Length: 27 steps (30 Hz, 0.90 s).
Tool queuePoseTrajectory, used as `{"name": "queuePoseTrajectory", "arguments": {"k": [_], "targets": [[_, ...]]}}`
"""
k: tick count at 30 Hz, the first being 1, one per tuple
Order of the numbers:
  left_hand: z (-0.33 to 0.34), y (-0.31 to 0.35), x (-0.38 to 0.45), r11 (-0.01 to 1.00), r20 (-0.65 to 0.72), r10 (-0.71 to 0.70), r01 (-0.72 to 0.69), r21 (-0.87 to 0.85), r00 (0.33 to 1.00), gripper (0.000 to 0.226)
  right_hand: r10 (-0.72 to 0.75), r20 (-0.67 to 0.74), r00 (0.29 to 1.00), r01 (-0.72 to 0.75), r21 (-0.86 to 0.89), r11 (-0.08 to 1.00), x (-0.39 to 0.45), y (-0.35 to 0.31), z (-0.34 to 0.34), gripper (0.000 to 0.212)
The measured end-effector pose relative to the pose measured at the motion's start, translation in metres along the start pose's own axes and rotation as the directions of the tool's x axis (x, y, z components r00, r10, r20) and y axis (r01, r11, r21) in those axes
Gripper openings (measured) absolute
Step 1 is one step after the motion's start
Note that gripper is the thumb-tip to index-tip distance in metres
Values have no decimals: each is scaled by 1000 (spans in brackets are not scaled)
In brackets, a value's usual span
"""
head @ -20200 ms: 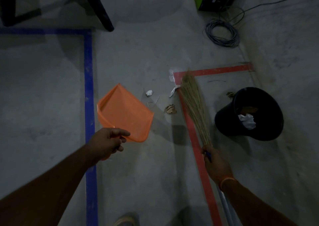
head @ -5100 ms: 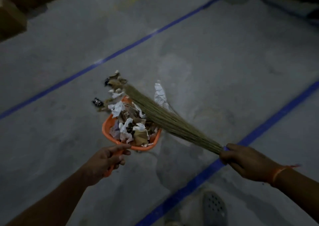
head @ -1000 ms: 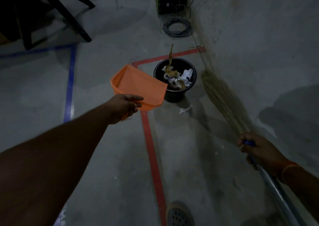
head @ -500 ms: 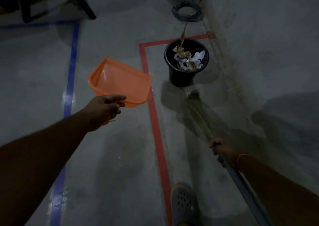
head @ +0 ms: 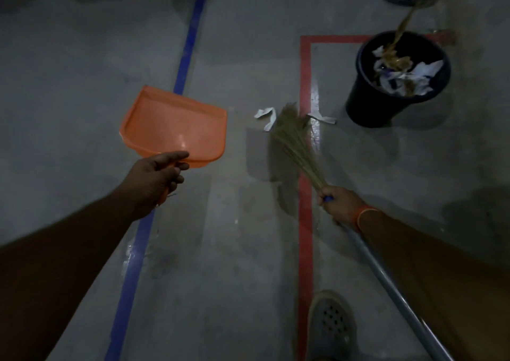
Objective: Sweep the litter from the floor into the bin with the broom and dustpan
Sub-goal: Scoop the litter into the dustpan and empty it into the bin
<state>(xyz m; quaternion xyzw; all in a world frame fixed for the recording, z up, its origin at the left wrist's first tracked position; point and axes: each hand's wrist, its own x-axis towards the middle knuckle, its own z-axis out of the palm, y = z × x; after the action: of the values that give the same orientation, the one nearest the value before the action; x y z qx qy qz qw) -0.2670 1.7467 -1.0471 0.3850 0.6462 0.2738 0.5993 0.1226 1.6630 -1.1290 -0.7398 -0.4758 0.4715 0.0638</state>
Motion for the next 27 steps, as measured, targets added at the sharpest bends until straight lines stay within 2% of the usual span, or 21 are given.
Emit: {"name": "queuePoseTrajectory", "arguments": {"k": [7, 11, 21, 27], "targets": [[-30, -13, -20, 999, -79, -4, -1, -53, 997, 41, -120, 101, 988, 128, -67, 990, -15, -21, 10, 25], [-31, -8, -22, 998, -73, 12, -17, -67, 997, 40, -161, 43, 986, 164, -79, 983, -16, -23, -8, 21], [-1, -8, 9, 987, -38, 87, -91, -136, 995, 41, 31, -166, 986, -18, 75, 997, 12, -3, -40, 17], [-19, -22, 13, 983, -69, 87, -97, -159, 994, 40, 111, -150, 982, -102, 66, 993, 28, 9, -8, 22]]}}
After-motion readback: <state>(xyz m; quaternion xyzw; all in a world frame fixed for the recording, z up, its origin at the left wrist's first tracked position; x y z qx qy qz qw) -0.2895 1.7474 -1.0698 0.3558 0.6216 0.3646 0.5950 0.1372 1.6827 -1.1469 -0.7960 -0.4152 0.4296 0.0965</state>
